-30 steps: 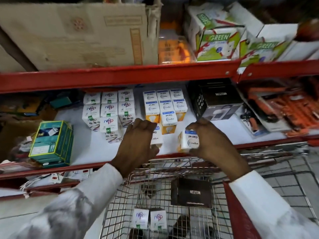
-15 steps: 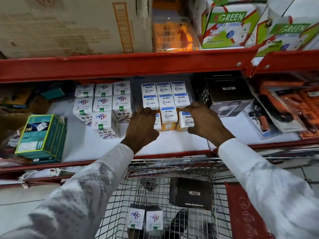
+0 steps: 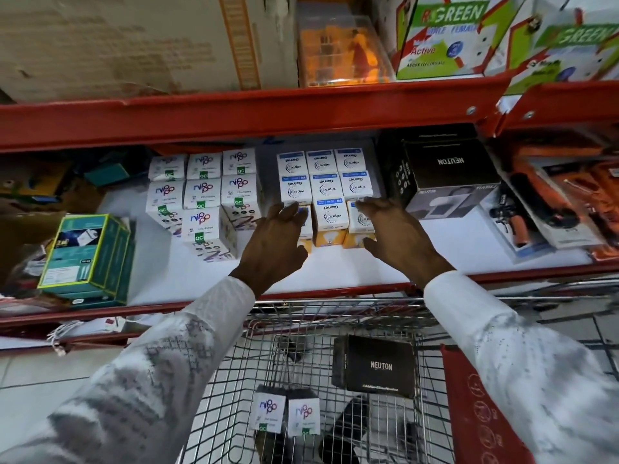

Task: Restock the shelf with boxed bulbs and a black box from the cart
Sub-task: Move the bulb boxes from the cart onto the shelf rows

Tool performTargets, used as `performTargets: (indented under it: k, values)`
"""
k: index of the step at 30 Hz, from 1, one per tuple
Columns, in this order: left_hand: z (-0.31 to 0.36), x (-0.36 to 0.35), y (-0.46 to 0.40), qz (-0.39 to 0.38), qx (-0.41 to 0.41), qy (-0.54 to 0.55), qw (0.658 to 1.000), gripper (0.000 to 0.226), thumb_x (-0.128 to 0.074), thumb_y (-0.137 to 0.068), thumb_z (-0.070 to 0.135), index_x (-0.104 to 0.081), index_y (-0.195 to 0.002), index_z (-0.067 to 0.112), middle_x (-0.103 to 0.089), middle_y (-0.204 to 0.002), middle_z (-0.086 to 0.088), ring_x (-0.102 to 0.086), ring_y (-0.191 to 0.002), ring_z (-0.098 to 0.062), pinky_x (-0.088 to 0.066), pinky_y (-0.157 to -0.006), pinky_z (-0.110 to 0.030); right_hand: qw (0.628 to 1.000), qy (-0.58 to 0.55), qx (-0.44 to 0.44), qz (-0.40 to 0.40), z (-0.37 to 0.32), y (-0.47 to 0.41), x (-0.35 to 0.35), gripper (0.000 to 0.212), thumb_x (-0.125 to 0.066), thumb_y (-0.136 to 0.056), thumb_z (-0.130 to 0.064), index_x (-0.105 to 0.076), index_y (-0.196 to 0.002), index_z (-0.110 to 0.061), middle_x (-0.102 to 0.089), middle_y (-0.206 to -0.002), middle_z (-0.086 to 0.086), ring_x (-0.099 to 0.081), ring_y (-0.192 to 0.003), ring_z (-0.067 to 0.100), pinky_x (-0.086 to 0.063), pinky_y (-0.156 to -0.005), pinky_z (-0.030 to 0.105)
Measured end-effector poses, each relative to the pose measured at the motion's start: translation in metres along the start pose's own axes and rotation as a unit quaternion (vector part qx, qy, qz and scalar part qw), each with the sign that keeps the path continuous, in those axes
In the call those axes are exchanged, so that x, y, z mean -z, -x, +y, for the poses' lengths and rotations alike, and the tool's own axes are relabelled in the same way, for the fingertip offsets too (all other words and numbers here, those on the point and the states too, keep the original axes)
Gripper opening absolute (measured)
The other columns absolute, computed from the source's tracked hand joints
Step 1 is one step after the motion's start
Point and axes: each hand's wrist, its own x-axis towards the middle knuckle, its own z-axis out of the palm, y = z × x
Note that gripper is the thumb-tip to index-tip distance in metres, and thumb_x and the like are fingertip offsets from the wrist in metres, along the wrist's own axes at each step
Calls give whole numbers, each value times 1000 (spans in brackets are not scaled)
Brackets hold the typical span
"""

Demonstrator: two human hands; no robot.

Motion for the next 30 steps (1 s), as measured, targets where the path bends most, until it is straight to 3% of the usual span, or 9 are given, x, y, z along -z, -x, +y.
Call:
performTargets:
  k: [4,8,11,13,15,19,24,28,30]
  values:
    - [1,2,29,-10,-17,-36,999,72,-67,-82,29,-40,-146,11,-37,-157,-15,-29,-144,-41,-40,-107,-57,1000,-2,1,15,-11,24,-9,76,-71,-77,-13,-41,-147,-15,-43,-153,9,-37,-140,31,-38,-111,40]
    - [4,-14,85,14,-55,-43,997,74,-70,-79,32,-44,-144,10,-36,-157,-17,-31,-144,-43,-38,-107,-56,996,-9,29,88,-42,77,-25,68,-65,-79,-16,-45,-144,-13,-42,-153,11,-36,-140,33,-39,-110,44]
    - [1,-45,135,-8,-82,-31,996,71,-66,-80,34,-45,-144,14,-37,-157,-14,-32,-144,-40,-38,-108,-57,997,-22,39,67,-64,123,-55,64,-58,-84,-21,-42,-145,-14,-39,-154,9,-32,-143,31,-33,-116,46]
    - [-2,-71,166,-48,-90,-31,994,71,-62,-83,33,-39,-147,15,-35,-158,-14,-32,-144,-40,-36,-111,-59,999,-19,42,30,-76,150,-88,65,-59,-83,-23,-42,-146,-15,-39,-154,9,-32,-143,32,-27,-116,46]
    - [-3,-92,191,-112,-88,-31,989,73,-61,-85,33,-34,-150,14,-29,-161,-16,-27,-146,-43,-28,-114,-63,998,-26,39,-36,-85,173,-125,70,-61,-82,-23,-38,-147,-17,-37,-156,7,-29,-144,31,-30,-117,48]
    - [-7,-123,216,-291,-51,-60,954,82,-51,-94,33,-2,-156,14,4,-167,-12,1,-152,-38,-10,-121,-59,987,-26,53,-150,-95,201,-182,83,-68,-74,-29,-34,-149,-15,-37,-155,9,-31,-143,34,-38,-112,52]
    - [-13,-154,229,-350,-35,-69,934,90,-59,-91,39,-5,-156,10,-4,-167,-14,-6,-151,-40,-13,-120,-61,963,-25,54,-262,-105,215,-224,101,-69,-76,-42,-14,-155,-12,-16,-164,10,-14,-150,33,-15,-122,47]
    - [-14,-172,233,-353,-30,-90,931,92,-72,-83,26,-16,-153,7,-25,-160,-18,-24,-145,-43,-27,-114,-59,954,-25,34,-298,-114,215,-239,102,-74,-77,-34,-13,-155,-12,-14,-164,11,-12,-151,31,-16,-122,45]
    - [-14,-175,234,-350,-30,-98,931,87,-74,-78,13,-25,-149,5,-40,-150,-18,-37,-135,-42,-38,-107,-55,952,-29,20,-304,-119,212,-242,95,-75,-76,-27,-22,-153,-11,-25,-160,12,-23,-147,31,-25,-118,41]
